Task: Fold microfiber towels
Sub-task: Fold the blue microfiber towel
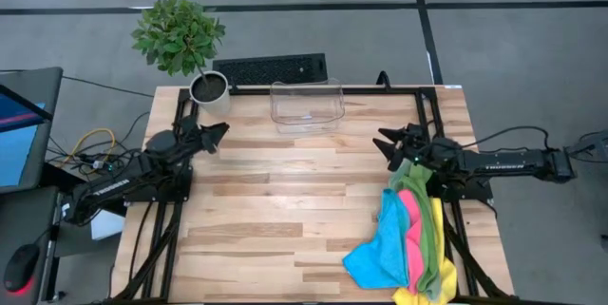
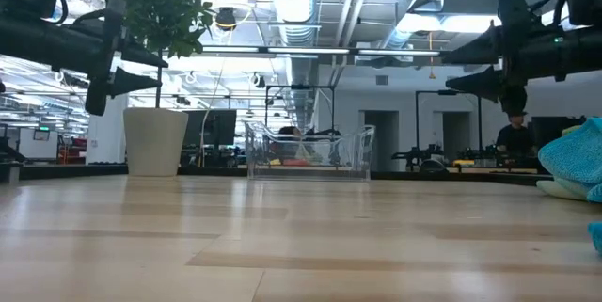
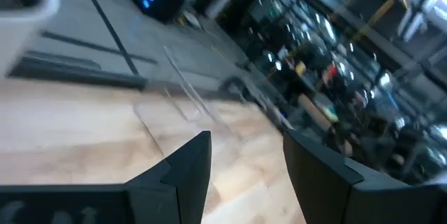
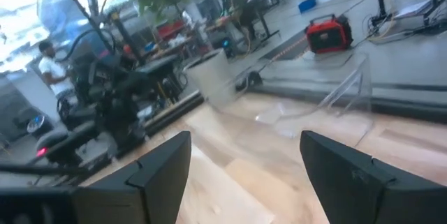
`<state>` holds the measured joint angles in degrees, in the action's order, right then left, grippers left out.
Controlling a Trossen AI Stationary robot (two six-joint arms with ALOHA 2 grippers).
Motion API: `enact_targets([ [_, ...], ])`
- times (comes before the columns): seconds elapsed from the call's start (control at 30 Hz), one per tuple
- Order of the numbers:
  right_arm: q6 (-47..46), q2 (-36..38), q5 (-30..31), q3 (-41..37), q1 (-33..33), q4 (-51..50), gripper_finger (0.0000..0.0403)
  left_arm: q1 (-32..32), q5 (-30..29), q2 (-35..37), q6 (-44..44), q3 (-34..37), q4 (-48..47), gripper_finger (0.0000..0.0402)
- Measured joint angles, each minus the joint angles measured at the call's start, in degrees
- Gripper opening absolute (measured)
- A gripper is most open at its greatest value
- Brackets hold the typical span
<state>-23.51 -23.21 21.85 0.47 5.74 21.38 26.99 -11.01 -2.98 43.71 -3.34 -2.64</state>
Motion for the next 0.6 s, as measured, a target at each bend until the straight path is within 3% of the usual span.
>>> enact_targets([
  [0.1,0.09,0.02,1.84,0.00,1.27,0.68,0.0295,-0.02,1.13,-0.04,2.16,-0.02,2.34,0.0171],
  [0.3,-2.06,-0.01,2.13,0.00,3.77,0.61,0.0295,-0.09,15.20,-0.53,6.63,-0.03,16.18,0.0171],
  [0.47,-4.39,-0.01,1.31,0.00,3.67,2.08,0.0295,-0.07,21.21,-0.51,6.86,-0.15,24.00,0.0171],
  [0.6,-5.09,-0.01,-7.55,0.25,3.39,11.96,0.0295,-0.07,21.27,-0.51,6.41,-0.63,24.22,0.0171],
])
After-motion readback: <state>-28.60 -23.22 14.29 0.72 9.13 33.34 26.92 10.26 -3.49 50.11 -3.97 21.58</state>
